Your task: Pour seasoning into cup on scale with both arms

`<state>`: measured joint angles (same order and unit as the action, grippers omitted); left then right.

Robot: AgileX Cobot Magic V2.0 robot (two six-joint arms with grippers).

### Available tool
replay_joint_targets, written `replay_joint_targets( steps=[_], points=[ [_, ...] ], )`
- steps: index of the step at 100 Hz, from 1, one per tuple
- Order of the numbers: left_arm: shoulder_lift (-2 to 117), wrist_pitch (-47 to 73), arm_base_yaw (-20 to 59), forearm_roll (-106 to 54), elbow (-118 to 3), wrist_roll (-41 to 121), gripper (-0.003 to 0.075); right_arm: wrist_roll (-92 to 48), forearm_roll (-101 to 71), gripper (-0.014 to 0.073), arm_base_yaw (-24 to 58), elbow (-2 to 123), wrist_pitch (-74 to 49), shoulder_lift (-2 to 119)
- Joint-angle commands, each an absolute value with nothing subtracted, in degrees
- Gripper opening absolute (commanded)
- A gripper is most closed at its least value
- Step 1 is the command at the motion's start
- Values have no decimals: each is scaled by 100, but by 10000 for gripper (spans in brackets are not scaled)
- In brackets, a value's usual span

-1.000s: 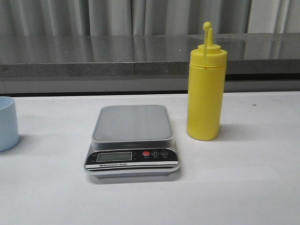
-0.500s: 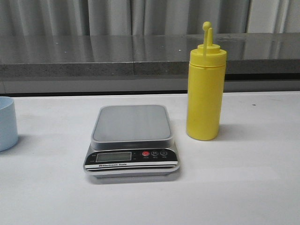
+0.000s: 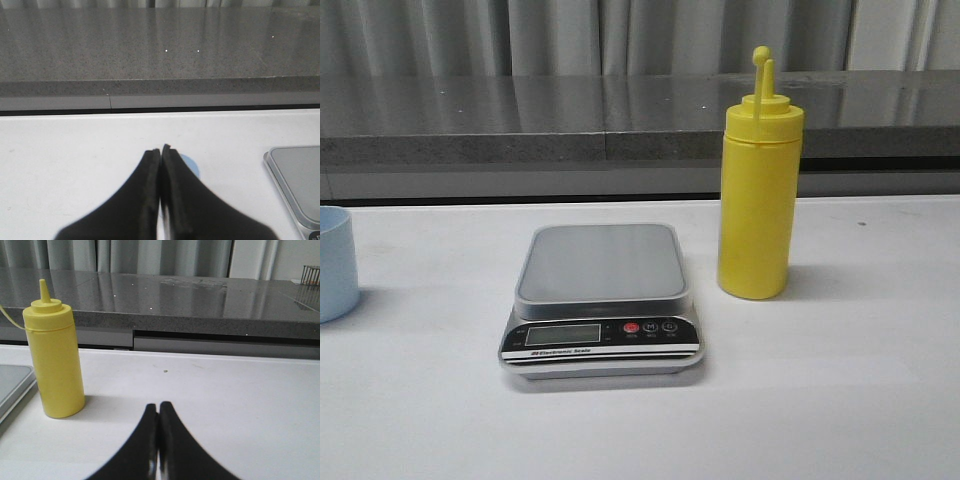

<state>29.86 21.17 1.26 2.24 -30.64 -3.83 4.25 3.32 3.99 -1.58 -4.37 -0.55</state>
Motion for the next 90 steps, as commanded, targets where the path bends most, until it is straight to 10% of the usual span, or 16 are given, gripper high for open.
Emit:
replay_joint_targets(
  steps=[1, 90],
  points=[
    [3621, 1894, 129, 180, -3700, -449, -20, 406, 343, -69, 363, -34, 30, -177],
    [7121, 3561, 129, 180, -5931, -427, -19, 406, 343, -69, 363, -34, 30, -177]
  ],
)
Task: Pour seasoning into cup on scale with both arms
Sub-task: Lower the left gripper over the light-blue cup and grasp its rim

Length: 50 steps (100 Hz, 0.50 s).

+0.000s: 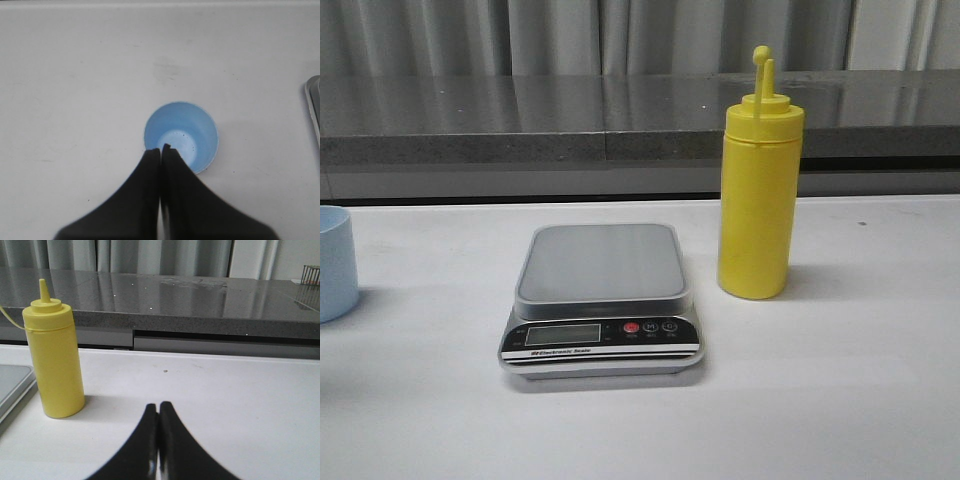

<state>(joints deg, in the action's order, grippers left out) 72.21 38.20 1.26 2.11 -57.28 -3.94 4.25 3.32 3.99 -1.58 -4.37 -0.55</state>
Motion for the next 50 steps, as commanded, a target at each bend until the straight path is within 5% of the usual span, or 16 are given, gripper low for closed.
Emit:
replay_joint_targets(
  steps=[1, 16, 40, 50],
  points=[
    [7121, 3561, 129, 180, -5931, -427, -19, 406, 343, -69, 363, -34, 30, -177],
    [7134, 3561, 129, 180, -5931, -427, 43, 406, 343, -69, 363, -34, 30, -177],
    [7134, 3708, 129, 180, -5931, -427, 527, 406, 343, -69, 363, -34, 30, -177],
    [7162, 3708, 129, 180, -5931, -427, 623, 406, 343, -69, 363, -34, 30, -177]
  ],
)
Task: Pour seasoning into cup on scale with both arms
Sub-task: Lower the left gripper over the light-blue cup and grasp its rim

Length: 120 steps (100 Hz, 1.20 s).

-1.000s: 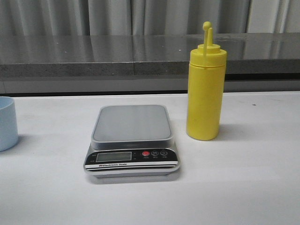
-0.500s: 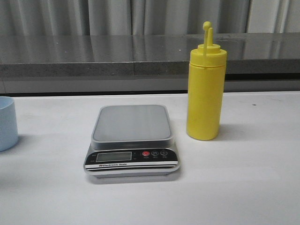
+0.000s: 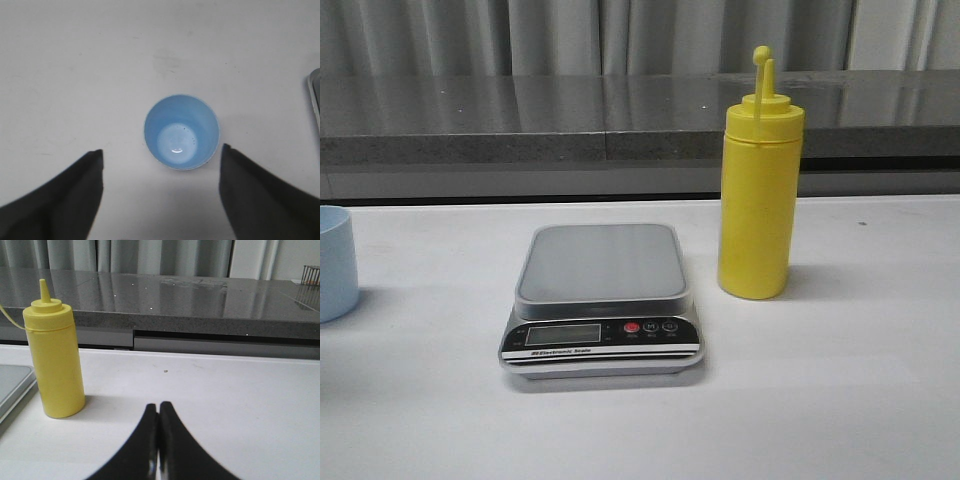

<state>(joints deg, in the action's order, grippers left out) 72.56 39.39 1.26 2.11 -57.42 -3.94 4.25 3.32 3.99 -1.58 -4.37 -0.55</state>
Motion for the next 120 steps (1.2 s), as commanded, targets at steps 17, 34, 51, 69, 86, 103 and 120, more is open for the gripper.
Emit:
replay_joint_targets(
  steps=[17, 34, 51, 69, 86, 103, 120],
  points=[
    [7309, 3675, 129, 180, -5931, -438, 619, 406, 343, -69, 363, -34, 30, -177],
    [7644, 3439, 103, 191, -5931, -574, 619, 406, 343, -69, 363, -34, 30, -177],
    [8017, 3216, -33, 180, -5931, -698, 619, 406, 343, -69, 363, -34, 30, -177],
    [8458, 3148, -32, 180, -5931, -698, 619, 406, 343, -69, 363, -34, 30, -177],
    [8897, 2958, -32, 180, -5931, -698, 619, 406, 343, -69, 363, -34, 30, -177],
    [9216, 2876, -32, 180, -5931, -698, 619, 406, 343, -69, 363, -34, 30, -177],
    [9341, 2803, -32, 180, -5931, -698, 556, 406, 343, -69, 363, -34, 30, -177]
  ],
)
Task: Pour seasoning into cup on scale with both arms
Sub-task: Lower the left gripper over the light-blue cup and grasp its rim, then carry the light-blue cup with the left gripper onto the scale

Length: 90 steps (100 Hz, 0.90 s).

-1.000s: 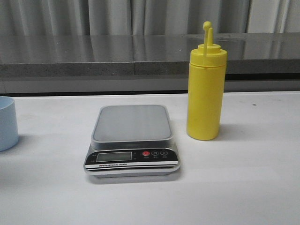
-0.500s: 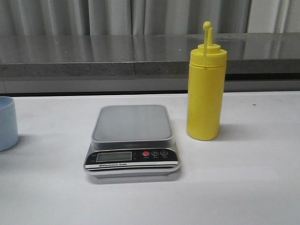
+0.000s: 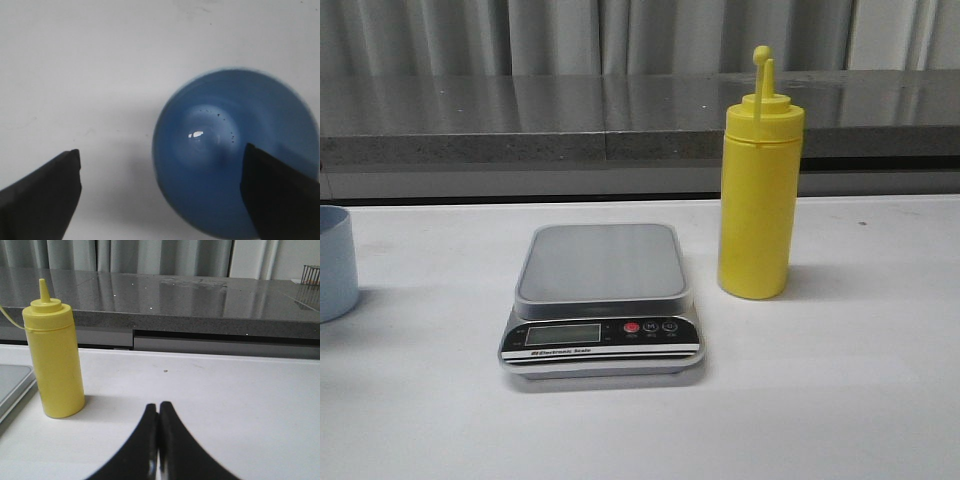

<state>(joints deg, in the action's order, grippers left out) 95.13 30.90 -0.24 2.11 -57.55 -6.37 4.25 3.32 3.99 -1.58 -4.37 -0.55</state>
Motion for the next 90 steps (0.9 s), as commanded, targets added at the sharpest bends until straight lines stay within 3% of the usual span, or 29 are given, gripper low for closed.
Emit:
replay_joint_targets(
  steps=[1, 9, 27, 49, 90],
  points=[
    [9339, 2789, -32, 180, -5931, -698, 530, 406, 343, -69, 363, -34, 30, -177],
    [9339, 2720, -32, 180, -5931, -698, 410, 406, 343, -69, 363, -34, 30, -177],
    [9339, 2496, -32, 180, -5931, -698, -18, 406, 343, -69, 363, -34, 30, -177],
    [9326, 2434, -32, 0, -5982, -698, -20, 406, 343, -69, 363, -34, 30, -177],
    [9028, 3872, 405, -161, -7425, -678, -20, 406, 343, -69, 363, -34, 30, -177]
  ],
)
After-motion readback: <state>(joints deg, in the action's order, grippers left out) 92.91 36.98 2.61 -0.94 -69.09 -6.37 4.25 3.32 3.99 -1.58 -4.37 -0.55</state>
